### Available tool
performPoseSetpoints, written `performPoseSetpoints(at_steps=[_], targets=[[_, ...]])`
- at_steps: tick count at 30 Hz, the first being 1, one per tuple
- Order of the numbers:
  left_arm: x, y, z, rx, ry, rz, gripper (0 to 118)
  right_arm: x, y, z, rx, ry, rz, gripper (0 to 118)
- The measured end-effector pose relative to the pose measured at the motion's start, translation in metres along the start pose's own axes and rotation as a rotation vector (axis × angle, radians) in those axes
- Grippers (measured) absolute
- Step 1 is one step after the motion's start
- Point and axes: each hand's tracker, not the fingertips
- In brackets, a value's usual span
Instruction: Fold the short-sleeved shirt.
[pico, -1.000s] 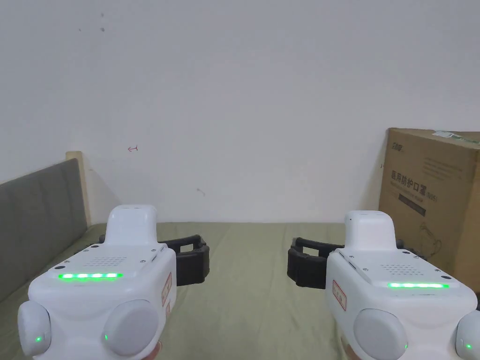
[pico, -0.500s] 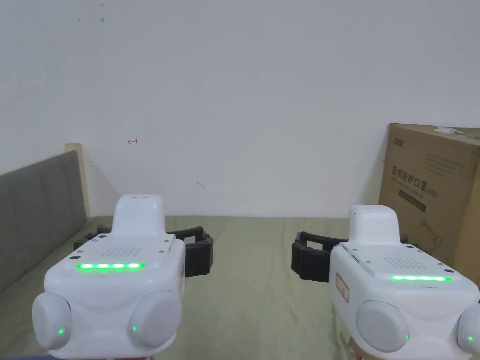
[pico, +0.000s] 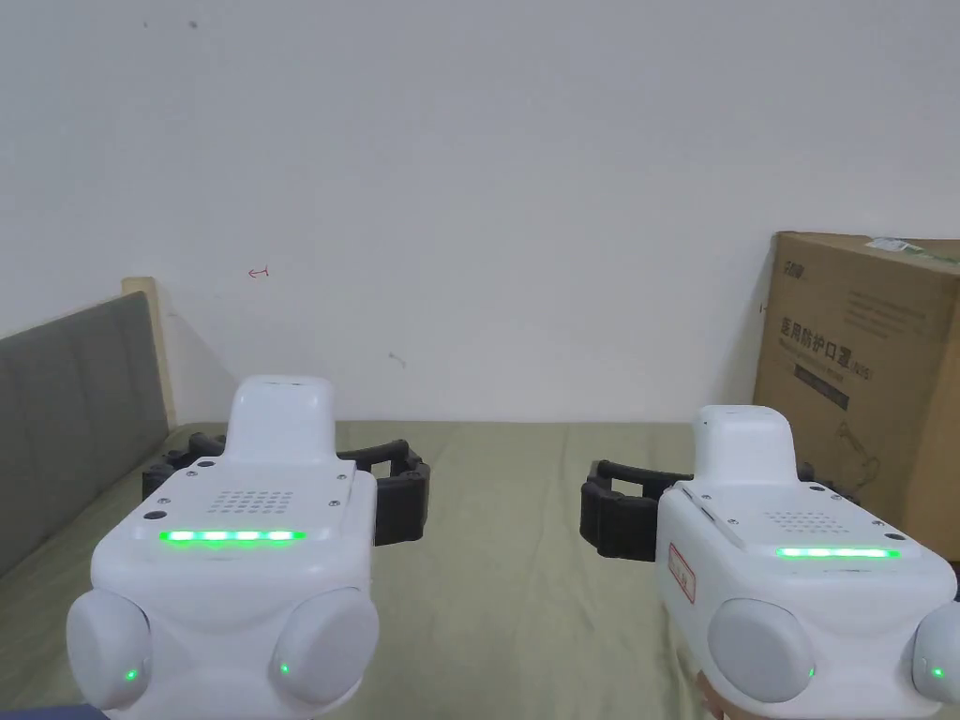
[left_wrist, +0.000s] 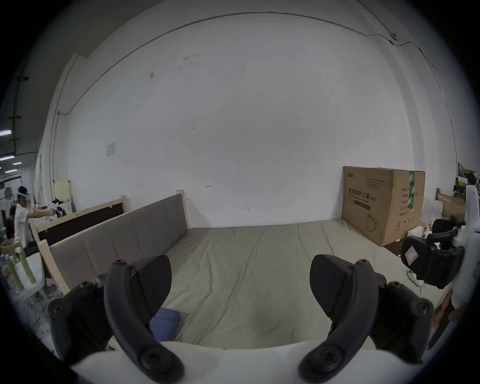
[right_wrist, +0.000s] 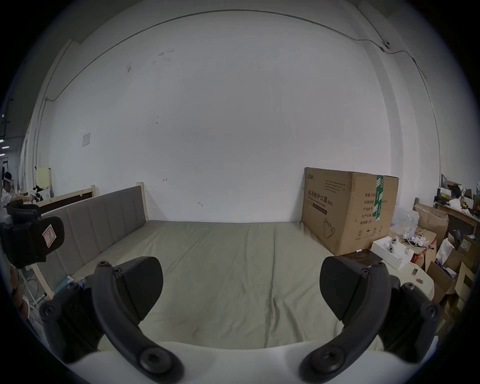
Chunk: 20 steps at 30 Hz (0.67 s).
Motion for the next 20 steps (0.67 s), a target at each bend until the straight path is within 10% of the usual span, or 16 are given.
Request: performPoseSetpoints(at_steps=[20], targets=[[-0.003, -0.007, -0.013, -0.02, -0.044, 0.041, 110, 0.001, -0.005, -0.007, -0.008, -0.009, 0.0, 118]])
